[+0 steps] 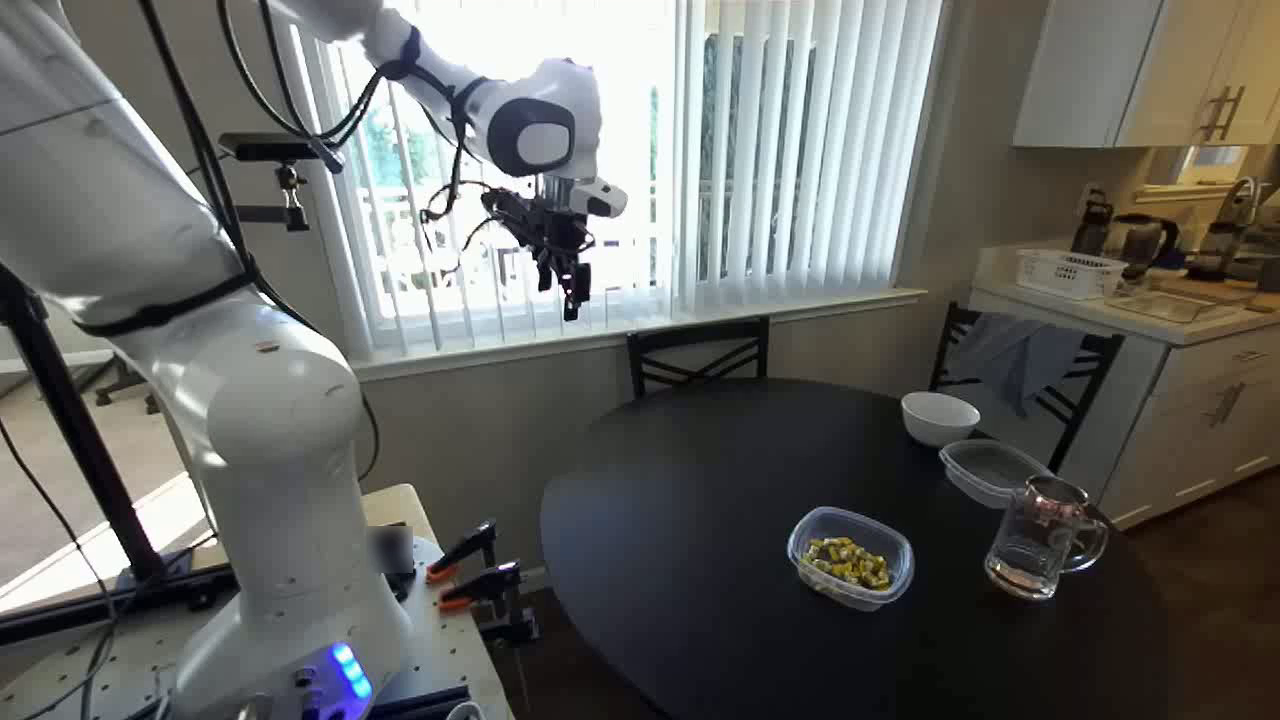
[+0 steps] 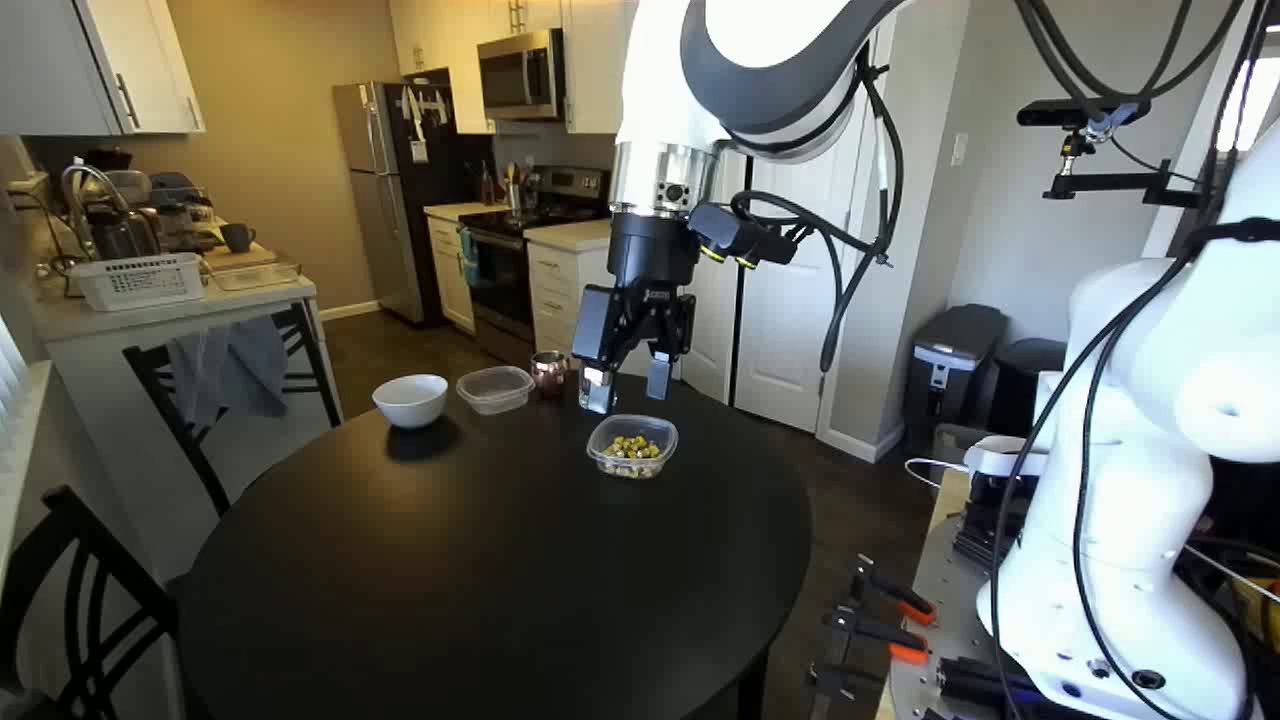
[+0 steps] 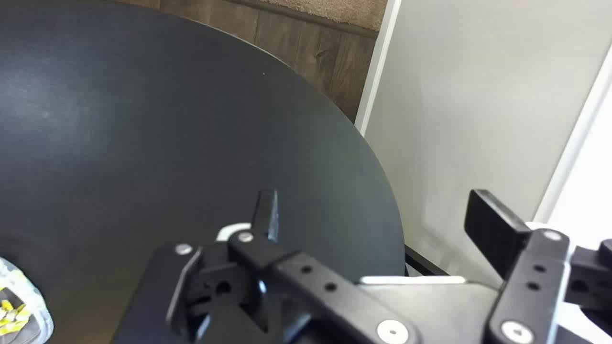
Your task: Pick up the clear lunch box with candy in it and pour all the candy on the table
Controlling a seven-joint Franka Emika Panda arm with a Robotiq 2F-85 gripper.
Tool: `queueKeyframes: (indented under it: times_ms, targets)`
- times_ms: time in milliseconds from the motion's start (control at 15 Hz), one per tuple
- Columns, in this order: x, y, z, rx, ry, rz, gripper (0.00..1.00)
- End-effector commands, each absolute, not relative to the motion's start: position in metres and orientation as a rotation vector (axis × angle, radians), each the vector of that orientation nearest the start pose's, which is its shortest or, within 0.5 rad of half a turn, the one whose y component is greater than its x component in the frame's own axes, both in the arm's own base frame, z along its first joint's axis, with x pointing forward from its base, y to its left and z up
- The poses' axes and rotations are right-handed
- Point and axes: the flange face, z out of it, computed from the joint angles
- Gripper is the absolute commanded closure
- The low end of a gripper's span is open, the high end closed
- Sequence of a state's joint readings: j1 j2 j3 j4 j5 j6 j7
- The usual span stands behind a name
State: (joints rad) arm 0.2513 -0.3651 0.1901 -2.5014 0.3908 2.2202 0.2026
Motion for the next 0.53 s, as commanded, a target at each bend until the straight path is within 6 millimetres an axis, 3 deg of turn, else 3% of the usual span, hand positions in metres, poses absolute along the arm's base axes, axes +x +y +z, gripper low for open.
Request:
queueKeyframes:
  times_ms: [0, 267, 400, 467]
  targets:
    - [0.385, 0.196, 0.421, -2.876, -0.006, -0.001, 0.00]
    - [0.385, 0.196, 0.421, -2.876, -0.006, -0.001, 0.00]
    - [0.389, 0.173, 0.425, -2.868, -0.035, 0.056, 0.00]
    - [0.401, 0.149, 0.427, -2.874, -0.038, 0.084, 0.00]
